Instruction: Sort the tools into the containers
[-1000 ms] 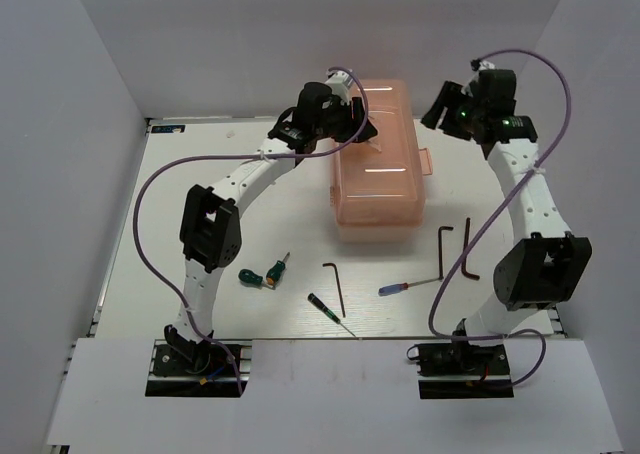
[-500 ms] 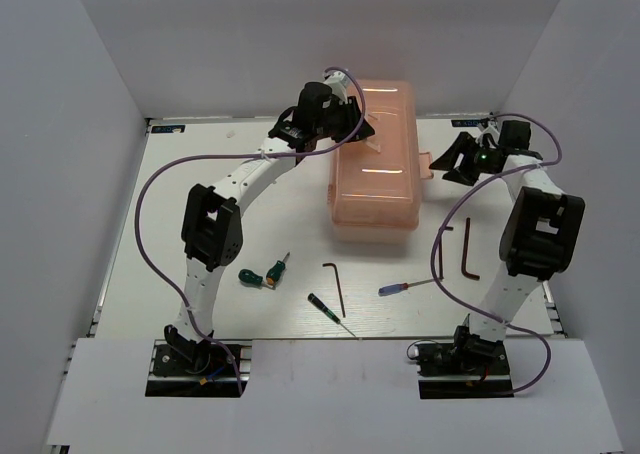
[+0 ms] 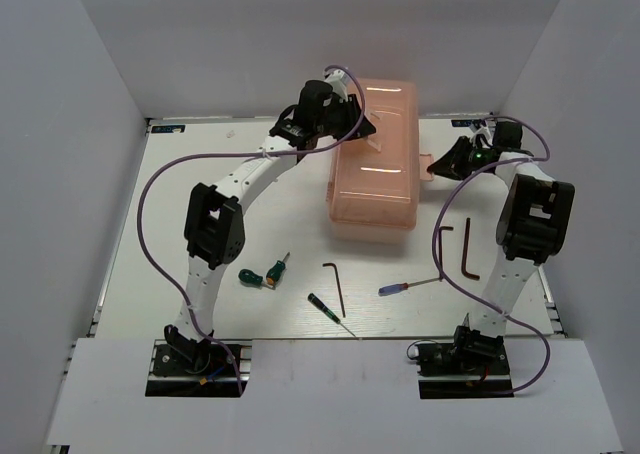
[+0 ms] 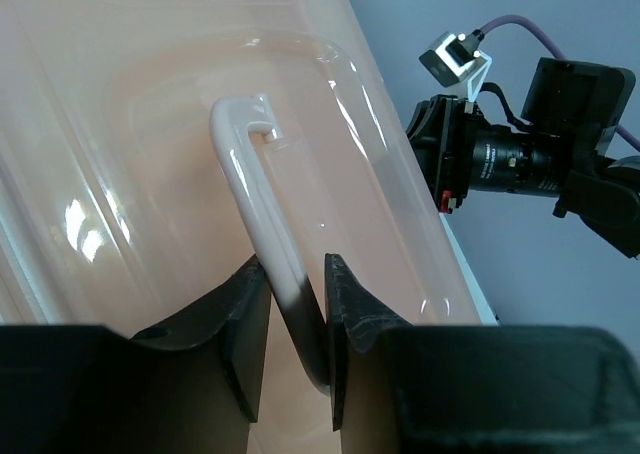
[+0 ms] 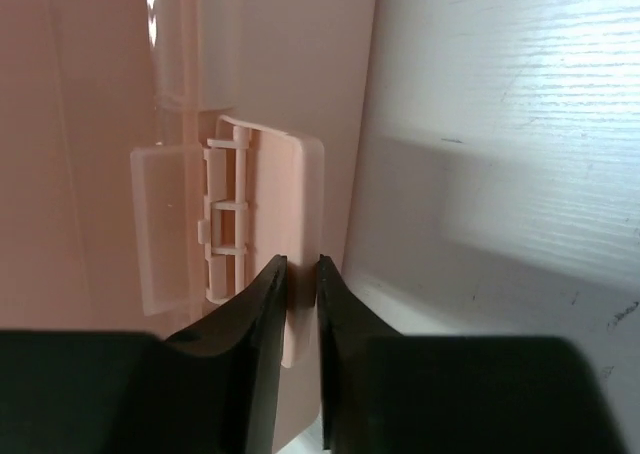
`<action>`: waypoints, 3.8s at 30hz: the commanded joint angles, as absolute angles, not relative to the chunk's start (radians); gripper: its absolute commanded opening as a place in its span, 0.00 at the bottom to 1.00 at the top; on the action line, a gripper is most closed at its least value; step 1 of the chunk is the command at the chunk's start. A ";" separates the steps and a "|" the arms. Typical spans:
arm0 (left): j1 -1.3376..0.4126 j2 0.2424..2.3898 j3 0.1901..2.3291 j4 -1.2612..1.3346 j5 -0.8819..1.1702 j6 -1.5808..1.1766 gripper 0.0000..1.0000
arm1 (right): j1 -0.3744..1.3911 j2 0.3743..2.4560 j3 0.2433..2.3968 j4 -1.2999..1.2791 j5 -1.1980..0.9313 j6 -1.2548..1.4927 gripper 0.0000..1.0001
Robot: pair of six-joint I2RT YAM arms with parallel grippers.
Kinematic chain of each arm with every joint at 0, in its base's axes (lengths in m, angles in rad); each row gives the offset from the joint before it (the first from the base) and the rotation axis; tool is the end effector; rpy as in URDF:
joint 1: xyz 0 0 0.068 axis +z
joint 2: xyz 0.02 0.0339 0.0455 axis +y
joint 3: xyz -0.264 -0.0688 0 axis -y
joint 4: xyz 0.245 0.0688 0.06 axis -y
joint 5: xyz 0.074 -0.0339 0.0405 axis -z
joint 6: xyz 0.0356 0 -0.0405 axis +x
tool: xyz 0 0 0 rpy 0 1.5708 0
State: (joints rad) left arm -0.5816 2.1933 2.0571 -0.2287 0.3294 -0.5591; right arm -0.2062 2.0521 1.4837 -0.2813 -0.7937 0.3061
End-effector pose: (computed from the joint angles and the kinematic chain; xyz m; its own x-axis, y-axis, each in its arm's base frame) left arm 0.4327 -0.2983 0.3157 -0.6624 -0.1651 -0.7307 0.4966 0.6335 -0.5934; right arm 0.4421 -0.0665 0.1919 -0.7966 0.3825 -0.4682 -0.0809 0.7000 0.7095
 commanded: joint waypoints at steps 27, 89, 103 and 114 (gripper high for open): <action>-0.394 1.760 1.953 -0.465 -0.006 -0.410 0.00 | -0.218 2.077 1.715 -0.436 -0.505 0.147 0.00; -0.285 0.907 0.701 -0.591 0.118 -0.379 0.73 | -0.187 1.437 0.821 -0.476 -0.353 -0.224 0.45; -0.305 0.816 0.681 -0.591 0.267 -0.368 0.71 | -0.089 1.535 0.733 -0.364 -0.151 -0.120 0.38; -0.356 0.816 0.681 -0.540 0.325 -0.368 0.65 | -0.087 1.490 0.709 -0.431 0.052 -0.120 0.05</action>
State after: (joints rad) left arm -0.3374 0.8337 0.6930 -0.5865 0.2764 -0.3748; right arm -0.0803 1.4860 0.7528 -0.3588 -0.0879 -0.1108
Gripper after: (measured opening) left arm 0.650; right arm 0.125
